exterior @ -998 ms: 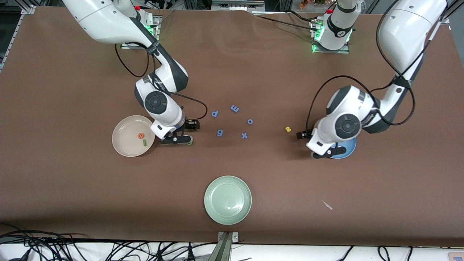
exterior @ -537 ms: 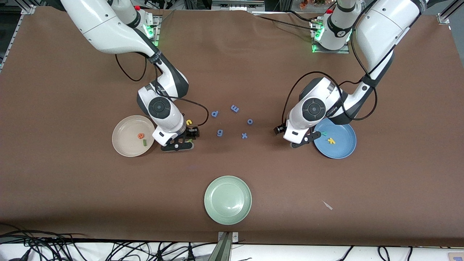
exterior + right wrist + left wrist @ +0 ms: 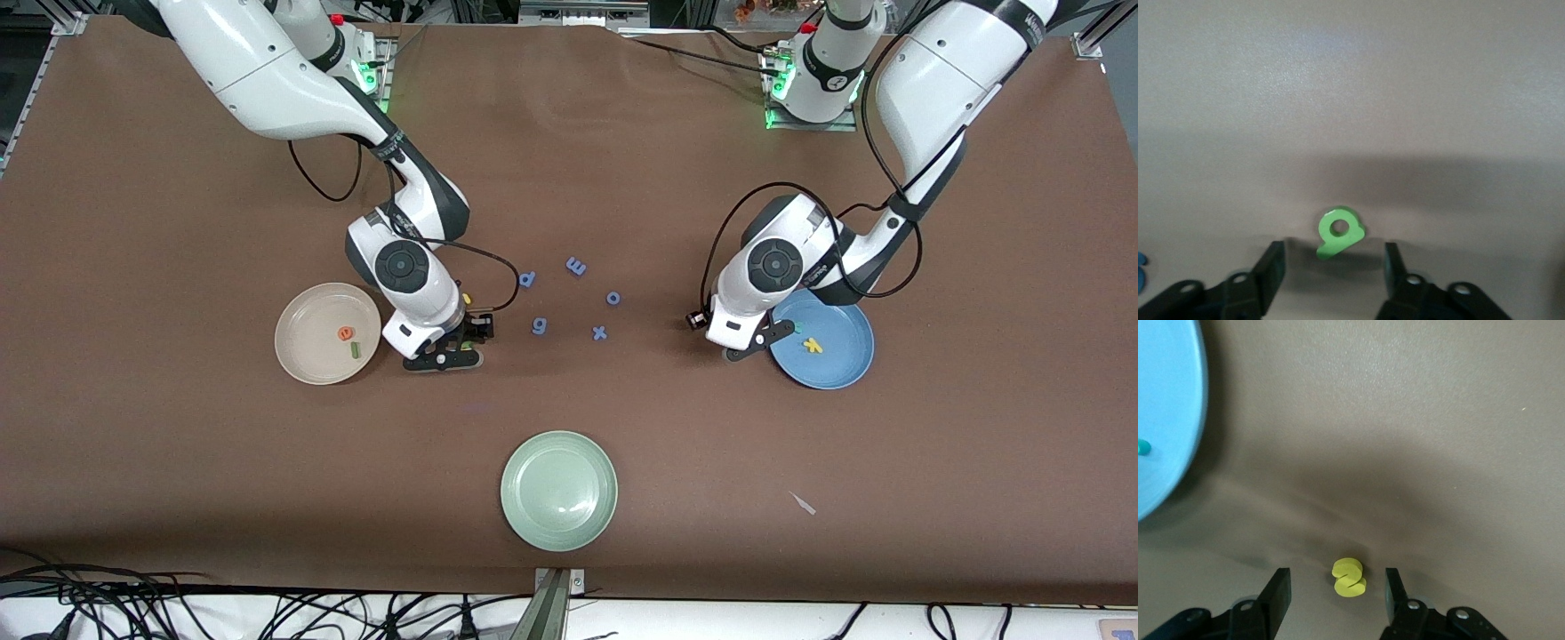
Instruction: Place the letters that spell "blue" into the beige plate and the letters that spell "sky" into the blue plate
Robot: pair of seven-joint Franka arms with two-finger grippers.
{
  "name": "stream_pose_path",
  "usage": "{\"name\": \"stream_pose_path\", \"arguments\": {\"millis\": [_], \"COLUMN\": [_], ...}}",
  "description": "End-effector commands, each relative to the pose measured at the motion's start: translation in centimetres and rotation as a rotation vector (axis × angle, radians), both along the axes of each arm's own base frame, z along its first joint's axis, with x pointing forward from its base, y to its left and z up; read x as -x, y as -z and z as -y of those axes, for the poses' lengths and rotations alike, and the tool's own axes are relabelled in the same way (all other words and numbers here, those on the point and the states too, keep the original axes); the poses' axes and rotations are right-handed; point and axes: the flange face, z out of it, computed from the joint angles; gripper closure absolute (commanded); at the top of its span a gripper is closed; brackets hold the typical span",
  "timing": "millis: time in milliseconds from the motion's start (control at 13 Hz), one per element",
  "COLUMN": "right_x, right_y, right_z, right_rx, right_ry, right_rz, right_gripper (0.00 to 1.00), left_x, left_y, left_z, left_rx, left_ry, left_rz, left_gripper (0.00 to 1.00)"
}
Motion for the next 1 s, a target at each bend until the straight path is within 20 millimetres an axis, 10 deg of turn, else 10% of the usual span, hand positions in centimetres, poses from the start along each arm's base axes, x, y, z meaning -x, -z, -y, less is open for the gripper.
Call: {"name": "stream_pose_path", "arguments": {"millis": [0,461,921], "right_x": [-0.5,-0.8,-1.2], "right_y": [0.4,0.4,-3.4], "right_z": [0.1,0.6,2.7], "right_rx": [0.010,0.029,0.095], "right_ry": [0.001,-0.022,-0.054], "right_rz": [0.020,0.034,-0.002], "right_gripper": [0.52,0.90,0.87], "left_x": [0.2,0.3,-2.4], "left_y": [0.8,1.2,-4.1], "left_z": [0.1,0.1,-0.7], "left_rx": [-0.011,-0.010,-0.126], "left_ry": [-0.009,-0.005,0.002], "left_rz": [0.027,0.026,-0.014], "left_gripper": [0.38,0.79,0.92]}}
